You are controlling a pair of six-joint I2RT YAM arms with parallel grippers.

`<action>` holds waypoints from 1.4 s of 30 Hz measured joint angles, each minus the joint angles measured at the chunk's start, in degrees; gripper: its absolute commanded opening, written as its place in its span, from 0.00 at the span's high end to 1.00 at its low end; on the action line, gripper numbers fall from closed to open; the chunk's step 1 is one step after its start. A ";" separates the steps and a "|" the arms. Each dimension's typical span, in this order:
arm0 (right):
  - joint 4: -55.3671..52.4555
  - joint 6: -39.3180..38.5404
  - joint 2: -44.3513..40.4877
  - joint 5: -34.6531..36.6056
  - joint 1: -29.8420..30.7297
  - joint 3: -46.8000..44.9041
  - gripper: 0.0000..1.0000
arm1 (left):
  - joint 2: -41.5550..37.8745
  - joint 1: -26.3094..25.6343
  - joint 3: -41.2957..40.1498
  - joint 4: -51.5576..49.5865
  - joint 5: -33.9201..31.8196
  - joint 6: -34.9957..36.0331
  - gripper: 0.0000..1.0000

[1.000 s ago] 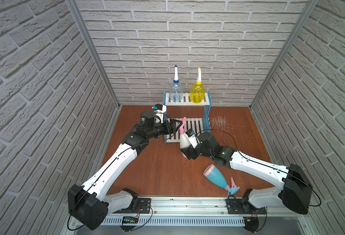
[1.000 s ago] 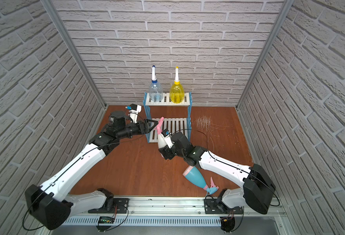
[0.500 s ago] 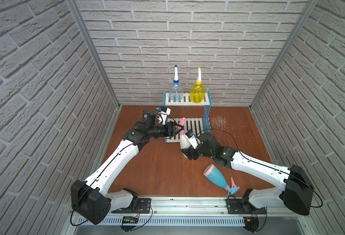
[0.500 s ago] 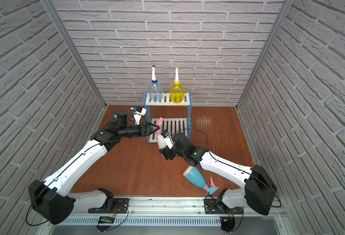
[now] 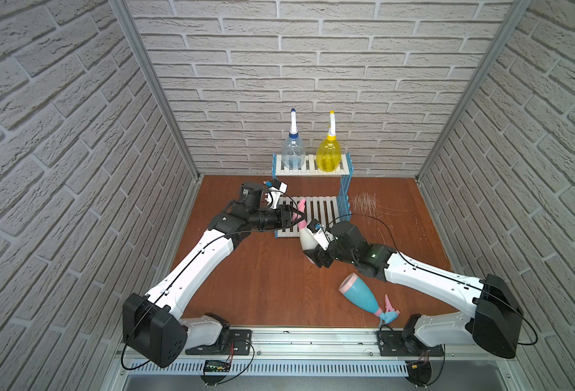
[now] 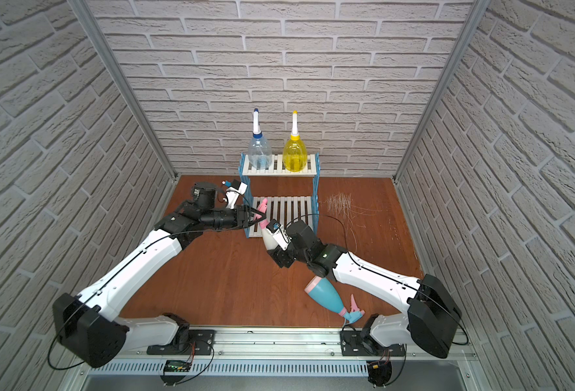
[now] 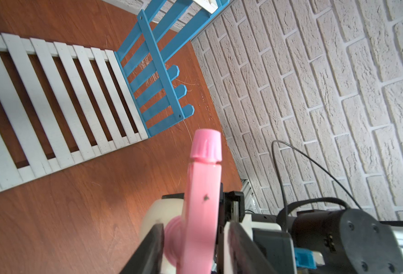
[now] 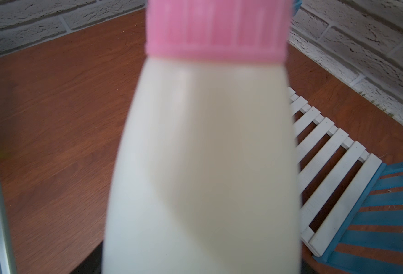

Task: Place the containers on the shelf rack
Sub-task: 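Pick up a container from the center of the board.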

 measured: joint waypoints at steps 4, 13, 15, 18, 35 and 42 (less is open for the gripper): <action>0.00 -2.60 -0.87 -0.31 0.00 -0.20 0.21 | 1.92 1.25 3.08 -5.99 7.08 1.66 0.29; -0.66 -6.99 -1.07 0.17 0.00 -0.48 0.23 | 4.66 1.40 4.52 -11.17 13.27 2.62 0.54; -0.79 -7.98 -1.07 0.28 0.00 -0.61 0.23 | 4.87 1.40 4.52 -11.28 13.75 2.67 0.60; -0.90 -9.05 -1.07 0.50 0.00 -0.61 0.24 | 5.11 1.40 4.55 -11.52 13.90 2.58 0.60; -3.26 -11.93 -1.07 1.38 0.26 -0.61 0.27 | 5.31 2.05 4.55 -12.07 11.54 4.09 0.87; -3.67 -12.28 -1.03 3.10 0.85 -0.59 0.00 | 5.33 2.05 4.52 -12.57 10.56 4.24 1.00</action>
